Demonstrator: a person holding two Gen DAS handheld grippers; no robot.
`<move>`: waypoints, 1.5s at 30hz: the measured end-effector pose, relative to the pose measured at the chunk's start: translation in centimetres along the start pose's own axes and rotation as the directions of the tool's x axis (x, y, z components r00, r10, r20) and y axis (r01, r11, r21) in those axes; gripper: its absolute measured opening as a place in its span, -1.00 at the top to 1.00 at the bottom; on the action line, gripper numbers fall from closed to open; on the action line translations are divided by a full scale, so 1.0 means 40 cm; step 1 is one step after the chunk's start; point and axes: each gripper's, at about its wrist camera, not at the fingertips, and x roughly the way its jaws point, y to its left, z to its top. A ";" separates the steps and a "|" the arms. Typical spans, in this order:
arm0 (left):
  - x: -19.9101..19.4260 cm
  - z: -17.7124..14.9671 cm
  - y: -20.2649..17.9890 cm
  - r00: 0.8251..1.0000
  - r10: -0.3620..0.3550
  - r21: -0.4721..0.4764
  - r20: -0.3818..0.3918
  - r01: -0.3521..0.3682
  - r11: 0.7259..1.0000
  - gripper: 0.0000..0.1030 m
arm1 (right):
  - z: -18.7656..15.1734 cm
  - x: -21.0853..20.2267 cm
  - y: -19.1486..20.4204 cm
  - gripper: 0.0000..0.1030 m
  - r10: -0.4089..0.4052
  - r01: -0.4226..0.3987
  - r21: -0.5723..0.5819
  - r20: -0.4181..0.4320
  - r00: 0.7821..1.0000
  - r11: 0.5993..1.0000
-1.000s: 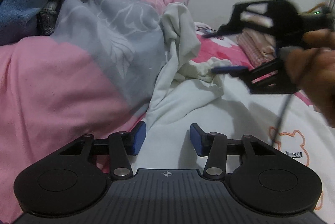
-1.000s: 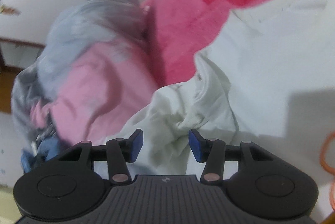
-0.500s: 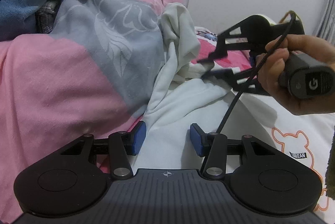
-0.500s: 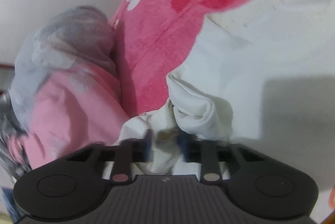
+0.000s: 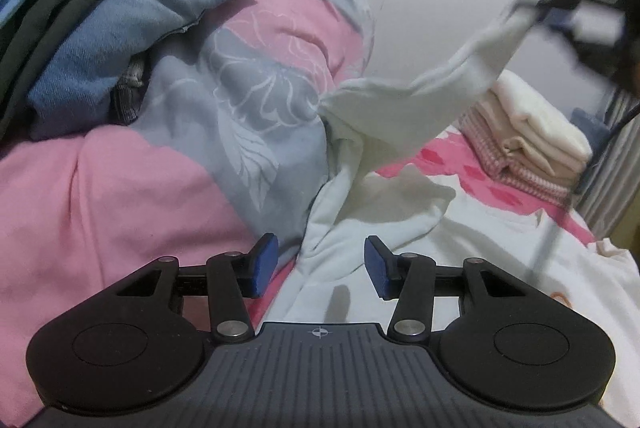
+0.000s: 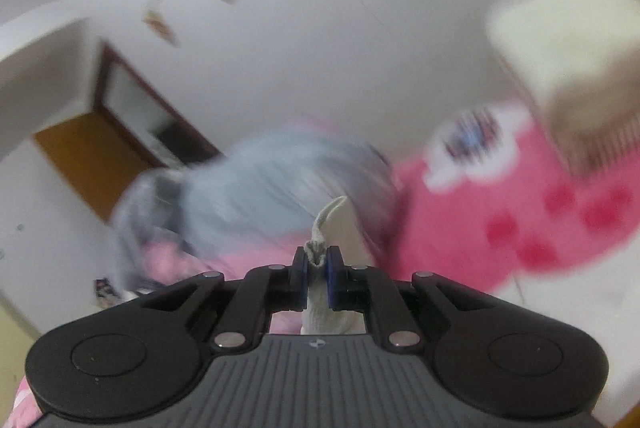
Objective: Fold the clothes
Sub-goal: 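Lift the white cloth up with the right tool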
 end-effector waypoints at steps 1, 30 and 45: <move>0.001 0.001 -0.003 1.000 0.001 0.009 -0.001 -0.001 1.000 0.06 | 0.019 -0.028 0.027 0.82 0.029 -0.028 -0.032 0.026 0.999 0.999; -0.027 0.008 0.042 1.000 0.002 -0.037 -0.010 -0.002 0.999 -0.04 | -0.039 0.061 0.571 0.82 0.460 -0.482 -0.299 -0.147 0.876 0.823; -0.016 0.002 0.063 1.000 -0.013 -0.058 -0.008 0.013 0.998 -0.03 | -0.306 0.226 0.727 0.11 0.301 -0.544 -0.460 -0.501 0.811 0.702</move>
